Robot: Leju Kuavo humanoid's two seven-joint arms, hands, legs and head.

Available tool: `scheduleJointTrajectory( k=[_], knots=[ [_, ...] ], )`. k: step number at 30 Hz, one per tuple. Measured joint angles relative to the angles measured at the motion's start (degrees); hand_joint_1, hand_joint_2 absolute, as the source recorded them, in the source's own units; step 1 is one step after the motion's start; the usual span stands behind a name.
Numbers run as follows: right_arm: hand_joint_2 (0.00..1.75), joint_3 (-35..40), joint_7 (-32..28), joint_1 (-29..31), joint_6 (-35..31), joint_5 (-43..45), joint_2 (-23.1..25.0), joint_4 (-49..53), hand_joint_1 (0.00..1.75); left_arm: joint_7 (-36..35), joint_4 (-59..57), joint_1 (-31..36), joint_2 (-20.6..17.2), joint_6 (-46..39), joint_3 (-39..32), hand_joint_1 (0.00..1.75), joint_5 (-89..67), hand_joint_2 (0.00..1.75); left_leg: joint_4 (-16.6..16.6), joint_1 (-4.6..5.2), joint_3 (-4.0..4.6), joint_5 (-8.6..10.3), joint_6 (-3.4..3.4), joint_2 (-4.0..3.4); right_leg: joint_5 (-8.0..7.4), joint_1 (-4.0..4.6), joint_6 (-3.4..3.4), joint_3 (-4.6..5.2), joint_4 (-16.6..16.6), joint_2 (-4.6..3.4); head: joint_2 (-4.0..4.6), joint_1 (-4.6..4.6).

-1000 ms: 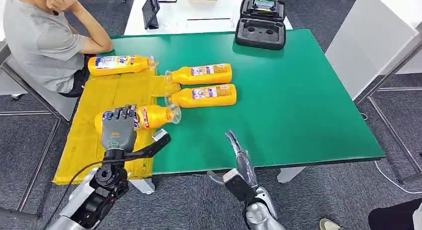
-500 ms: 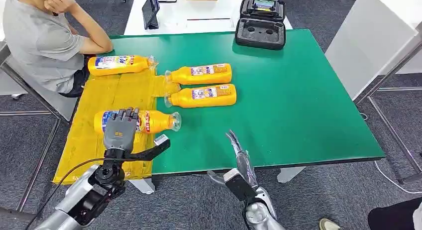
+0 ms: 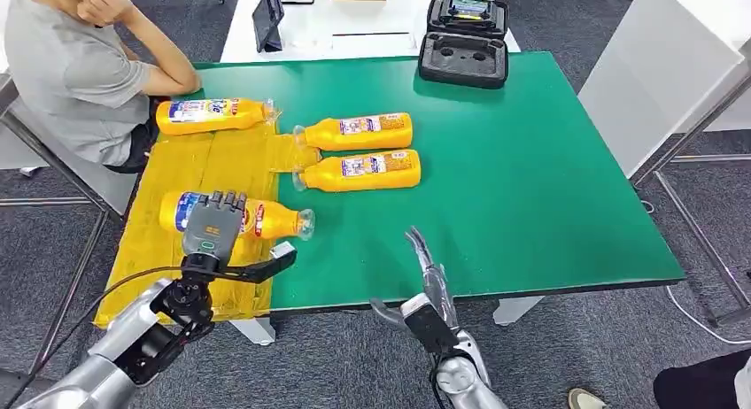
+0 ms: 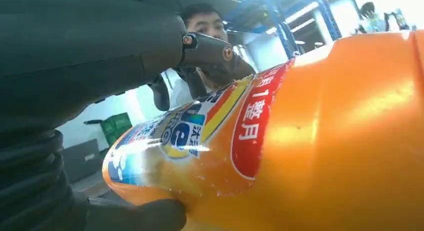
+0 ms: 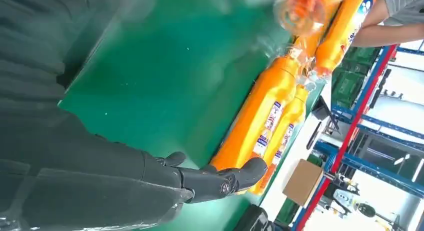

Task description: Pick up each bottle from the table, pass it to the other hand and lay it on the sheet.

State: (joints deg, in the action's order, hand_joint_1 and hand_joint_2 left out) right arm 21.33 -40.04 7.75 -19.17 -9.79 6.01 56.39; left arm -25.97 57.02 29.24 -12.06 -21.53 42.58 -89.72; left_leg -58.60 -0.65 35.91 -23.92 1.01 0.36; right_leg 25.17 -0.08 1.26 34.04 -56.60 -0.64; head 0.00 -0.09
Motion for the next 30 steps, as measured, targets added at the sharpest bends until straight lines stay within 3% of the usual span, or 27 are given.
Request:
scheduleJointTrajectory(
  k=[30],
  knots=[
    [1.75,0.17,0.0,0.79,0.33,0.35,0.37,-1.68,0.0,2.77,-6.47,1.35,0.92,3.67,-3.25,1.75,0.0,1.75,0.0,0.0,0.0,0.0,0.0,0.01,0.0,0.0,0.0,0.0,0.0,0.0,0.0,0.0]
  ],
)
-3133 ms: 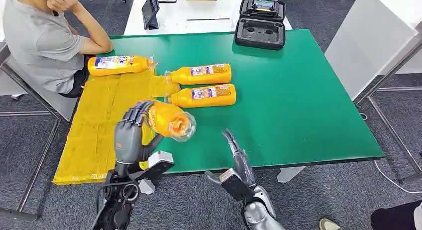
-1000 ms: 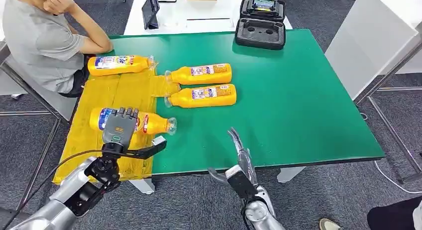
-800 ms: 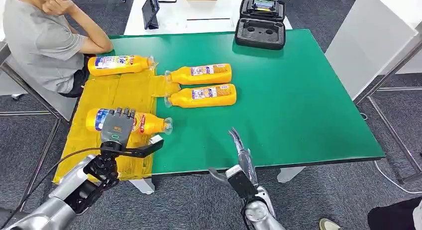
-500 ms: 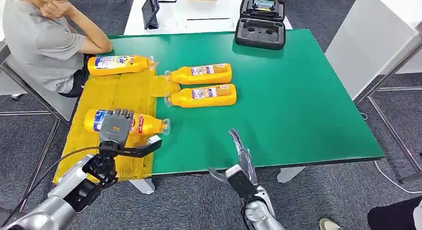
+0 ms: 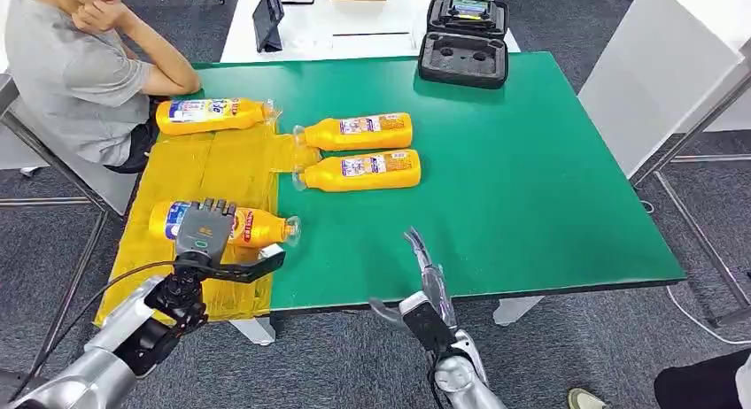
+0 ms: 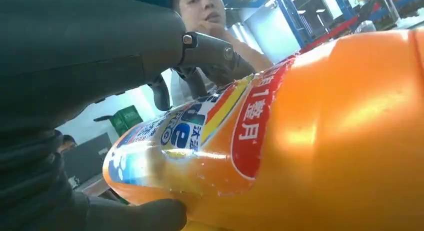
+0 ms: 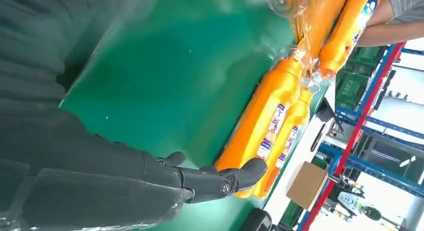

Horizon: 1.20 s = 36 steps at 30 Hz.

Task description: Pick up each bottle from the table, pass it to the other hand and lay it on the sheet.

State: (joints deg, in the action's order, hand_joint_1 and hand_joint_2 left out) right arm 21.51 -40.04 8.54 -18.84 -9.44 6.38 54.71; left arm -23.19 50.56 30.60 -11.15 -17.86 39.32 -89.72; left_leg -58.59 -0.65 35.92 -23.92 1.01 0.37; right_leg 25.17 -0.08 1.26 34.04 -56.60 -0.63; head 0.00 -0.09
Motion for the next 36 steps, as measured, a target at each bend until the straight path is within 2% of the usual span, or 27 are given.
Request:
scheduleJointTrajectory(
  k=[22,24,25,26,27,28,29,31,34,36],
  knots=[
    [1.75,0.02,0.0,0.26,0.22,0.0,0.0,-0.64,0.0,1.27,-0.72,-0.01,0.53,1.22,-1.03,1.75,-0.02,1.75,0.0,0.0,0.0,0.0,0.0,-0.01,0.0,0.0,0.0,-0.01,0.0,0.0,0.0,0.0],
    [1.75,0.04,0.0,0.45,0.22,0.0,0.02,-0.83,0.0,1.38,-0.83,0.08,0.55,1.71,-1.05,1.48,-0.02,1.75,0.0,0.0,-0.01,0.0,0.0,-0.01,0.0,0.0,0.0,-0.01,0.0,0.0,0.0,0.0],
    [1.75,0.02,0.0,0.53,0.22,0.0,0.02,-0.92,0.0,1.45,-0.88,0.11,0.55,1.75,-1.07,1.45,-0.02,1.75,0.0,0.0,-0.01,0.0,0.0,-0.02,0.0,0.0,0.0,-0.01,0.0,0.0,0.0,0.0],
    [1.75,0.02,0.0,0.56,0.22,0.0,0.02,-0.96,0.0,1.49,-0.94,0.15,0.57,1.92,-1.07,1.05,-0.02,1.75,0.0,0.0,-0.01,0.0,0.0,-0.01,0.0,0.0,0.0,-0.02,0.0,0.0,0.0,0.0],
    [1.75,0.02,0.0,0.56,0.22,0.0,0.02,-1.01,0.0,1.49,-1.03,0.2,0.59,2.1,-1.1,0.99,-0.02,1.75,0.0,0.0,-0.02,0.0,0.0,-0.01,0.0,0.0,0.0,-0.02,0.0,0.0,0.0,0.0],
    [1.75,0.02,0.0,0.56,0.2,0.0,0.02,-1.09,0.0,1.49,-1.07,0.23,0.61,2.23,-1.14,0.58,-0.02,1.75,0.0,0.0,-0.02,0.0,0.0,-0.01,0.0,0.0,0.0,-0.02,0.0,0.0,0.0,0.0],
    [1.75,0.02,0.0,0.56,0.2,0.0,0.04,-1.14,0.0,1.49,-1.14,0.27,0.68,2.25,-1.25,0.37,-0.02,1.75,0.0,0.0,-0.02,0.0,0.0,-0.01,0.0,0.0,0.0,-0.02,0.0,0.0,0.0,0.0],
    [1.75,0.02,0.0,0.57,0.2,0.0,0.09,-1.25,0.0,1.49,-1.25,0.29,0.9,2.32,-1.79,0.1,-0.02,1.75,0.0,0.0,-0.02,0.0,0.0,-0.02,0.0,0.0,0.0,-0.03,0.0,0.0,0.0,0.0],
    [1.75,0.02,0.0,0.59,0.11,0.0,0.11,-1.42,0.0,1.31,-1.44,0.38,1.07,2.6,-2.06,0.02,-0.02,1.75,0.0,-0.01,-0.03,0.0,0.0,-0.02,0.0,0.0,0.0,-0.03,0.0,0.0,0.0,0.0],
    [1.75,0.02,0.0,0.63,0.09,0.0,0.11,-1.53,0.0,1.14,-1.66,0.34,1.12,2.95,-2.08,0.02,-0.02,1.75,0.0,-0.01,-0.03,0.0,0.0,-0.02,-0.01,0.0,-0.01,-0.02,0.0,0.0,0.0,0.0]
  ],
)
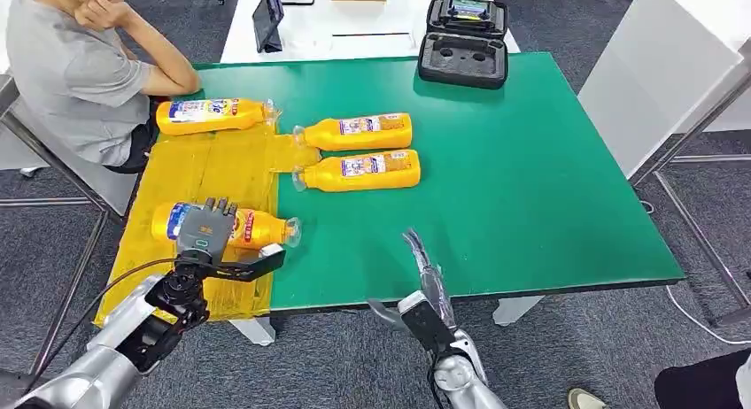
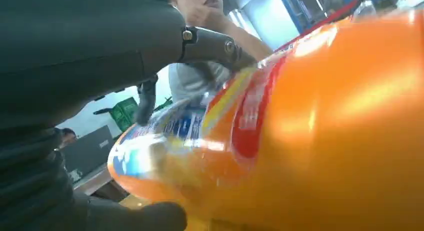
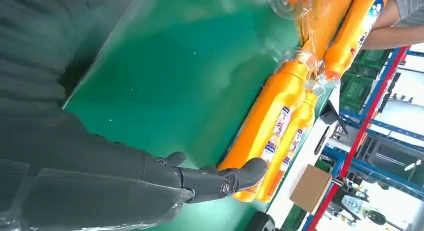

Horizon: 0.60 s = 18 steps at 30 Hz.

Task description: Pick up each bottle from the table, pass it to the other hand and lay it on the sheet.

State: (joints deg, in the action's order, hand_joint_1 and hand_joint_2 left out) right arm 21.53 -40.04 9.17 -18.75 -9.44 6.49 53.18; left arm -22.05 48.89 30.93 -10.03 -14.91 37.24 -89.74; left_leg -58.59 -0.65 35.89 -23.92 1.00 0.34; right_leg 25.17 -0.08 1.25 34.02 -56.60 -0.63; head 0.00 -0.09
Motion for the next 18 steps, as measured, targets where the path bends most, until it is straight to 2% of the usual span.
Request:
scheduleJointTrajectory(
  k=[18],
  knots=[
    [1.75,0.0,0.0,0.27,-0.39,0.0,0.02,-0.44,0.0,-0.35,-0.74,-0.02,0.81,1.73,-0.44,0.0,0.0,1.75,0.0,0.0,0.01,0.0,0.0,0.03,0.0,0.0,0.0,-0.01,-0.01,0.0,0.0,0.0]
  ],
)
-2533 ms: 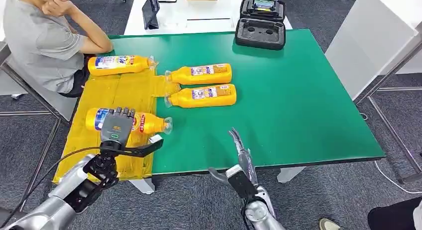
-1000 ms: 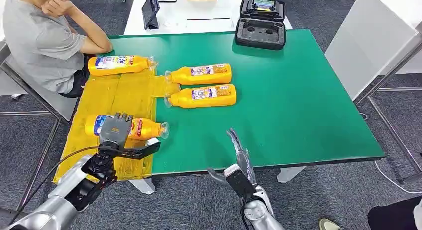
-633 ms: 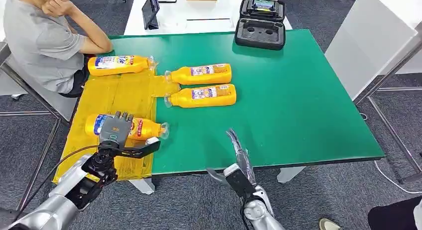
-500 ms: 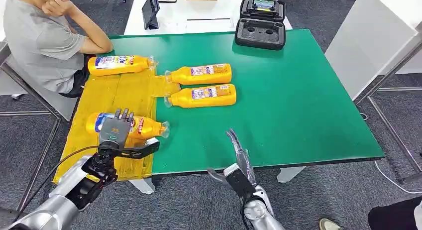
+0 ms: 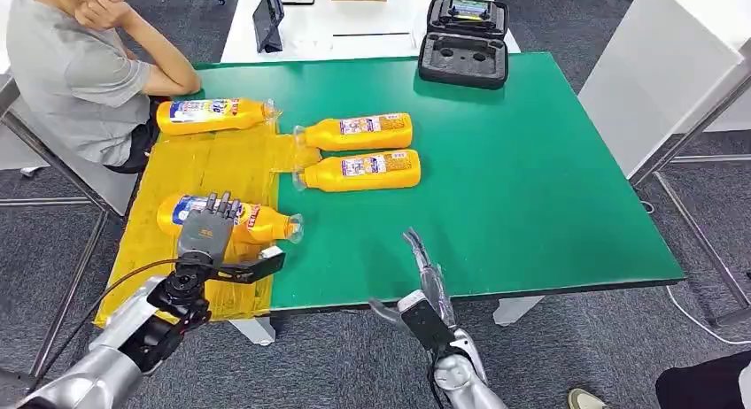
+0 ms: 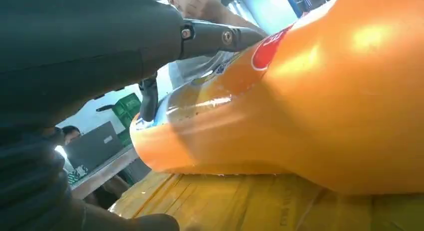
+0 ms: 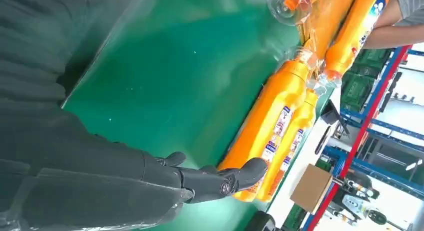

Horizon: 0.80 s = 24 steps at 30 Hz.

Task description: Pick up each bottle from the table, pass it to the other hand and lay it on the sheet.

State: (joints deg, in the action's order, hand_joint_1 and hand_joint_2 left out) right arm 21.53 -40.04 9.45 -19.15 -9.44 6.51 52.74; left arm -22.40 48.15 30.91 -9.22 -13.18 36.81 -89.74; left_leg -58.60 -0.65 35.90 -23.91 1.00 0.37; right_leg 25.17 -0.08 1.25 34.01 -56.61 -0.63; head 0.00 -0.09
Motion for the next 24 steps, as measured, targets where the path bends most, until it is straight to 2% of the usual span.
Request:
scheduleJointTrajectory(
  k=[10,24],
  knots=[
    [1.75,0.0,0.0,0.03,-0.37,-0.42,0.0,-0.15,0.0,-0.52,0.55,-0.2,0.83,-2.03,-0.35,0.0,0.0,1.75,0.0,0.0,0.0,0.0,0.0,0.0,0.0,0.0,0.0,0.01,0.0,0.0,0.0,0.0],
    [1.75,-0.33,0.0,-0.16,-1.36,-1.01,-0.24,-0.15,0.0,-2.27,12.88,-4.05,0.72,-4.77,-2.78,0.0,0.0,1.75,0.0,0.0,0.01,0.0,0.0,-0.01,0.0,0.0,0.0,0.02,0.0,0.0,0.0,0.0]
  ],
)
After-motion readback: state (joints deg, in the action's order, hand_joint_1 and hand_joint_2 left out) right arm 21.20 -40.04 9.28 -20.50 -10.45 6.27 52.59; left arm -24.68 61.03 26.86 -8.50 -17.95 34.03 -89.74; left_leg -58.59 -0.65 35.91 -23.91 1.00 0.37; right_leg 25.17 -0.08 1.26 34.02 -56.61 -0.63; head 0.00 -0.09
